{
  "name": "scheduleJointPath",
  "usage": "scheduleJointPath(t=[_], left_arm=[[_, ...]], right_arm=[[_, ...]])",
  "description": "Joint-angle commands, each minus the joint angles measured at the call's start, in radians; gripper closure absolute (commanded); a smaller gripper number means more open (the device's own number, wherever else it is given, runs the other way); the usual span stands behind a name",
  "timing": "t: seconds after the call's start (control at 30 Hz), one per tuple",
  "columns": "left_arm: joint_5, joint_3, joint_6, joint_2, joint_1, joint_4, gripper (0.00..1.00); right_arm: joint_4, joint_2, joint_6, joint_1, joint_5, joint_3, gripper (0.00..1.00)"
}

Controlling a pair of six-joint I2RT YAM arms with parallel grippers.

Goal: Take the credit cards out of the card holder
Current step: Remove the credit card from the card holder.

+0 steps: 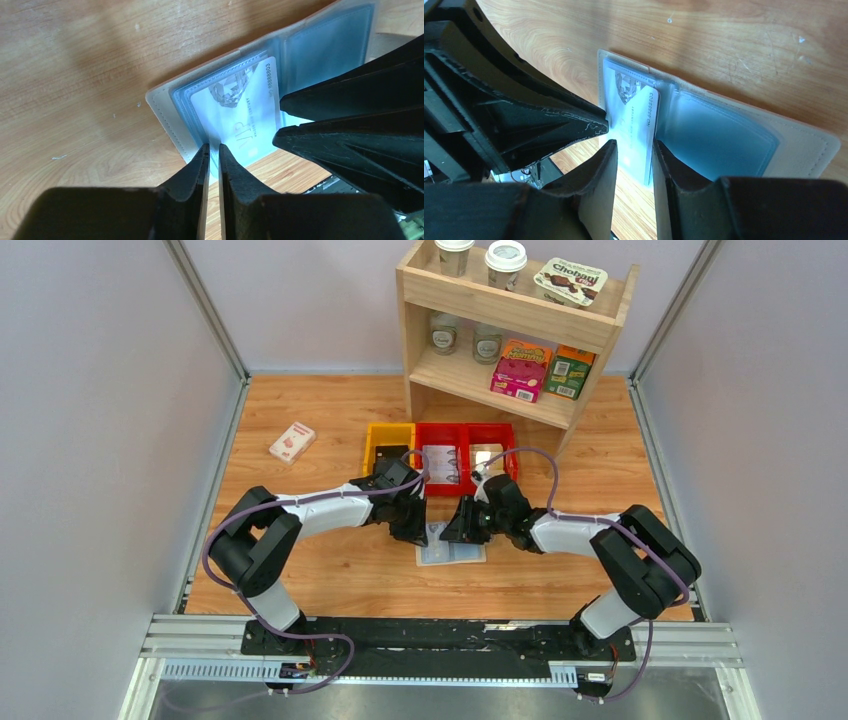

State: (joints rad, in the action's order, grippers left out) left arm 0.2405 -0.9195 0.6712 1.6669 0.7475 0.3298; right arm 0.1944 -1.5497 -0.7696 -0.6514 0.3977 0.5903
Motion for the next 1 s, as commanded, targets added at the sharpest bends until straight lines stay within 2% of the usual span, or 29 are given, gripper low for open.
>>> scheduleJointPath(t=[0.0, 0.23, 0.47, 0.6, 0.73, 0.97], left_arm=[[-0.012, -0.009, 0.005, 0.017, 0.006, 0.008, 0.82], [-0.017, -0.013, 0.001, 0.039, 0.006, 0.018, 0.85], [-0.029, -0.016, -0.004, 0.044, 0.007, 0.032, 0.86], [-0.032, -0.015, -0.005, 0.04, 0.007, 0.037, 0.86], [-0.043, -0.012, -0.01, 0.037, 0.007, 0.044, 0.86], [-0.05, -0.01, -0.013, 0.037, 0.007, 0.052, 0.86]], right_arm=[[0.115, 0.04, 0.006, 0.001, 0.064, 0.011, 0.67], [0.215, 0.105, 0.02, 0.001, 0.116, -0.043, 0.7], [0.229, 0.022, 0.02, -0.001, 0.174, -0.007, 0.75], [0.142, 0.019, 0.019, -0.001, 0.078, 0.008, 0.76], [-0.009, 0.077, 0.047, -0.001, -0.069, 0.02, 0.68], [-0.084, 0.054, 0.062, 0.001, -0.116, 0.063, 0.59]])
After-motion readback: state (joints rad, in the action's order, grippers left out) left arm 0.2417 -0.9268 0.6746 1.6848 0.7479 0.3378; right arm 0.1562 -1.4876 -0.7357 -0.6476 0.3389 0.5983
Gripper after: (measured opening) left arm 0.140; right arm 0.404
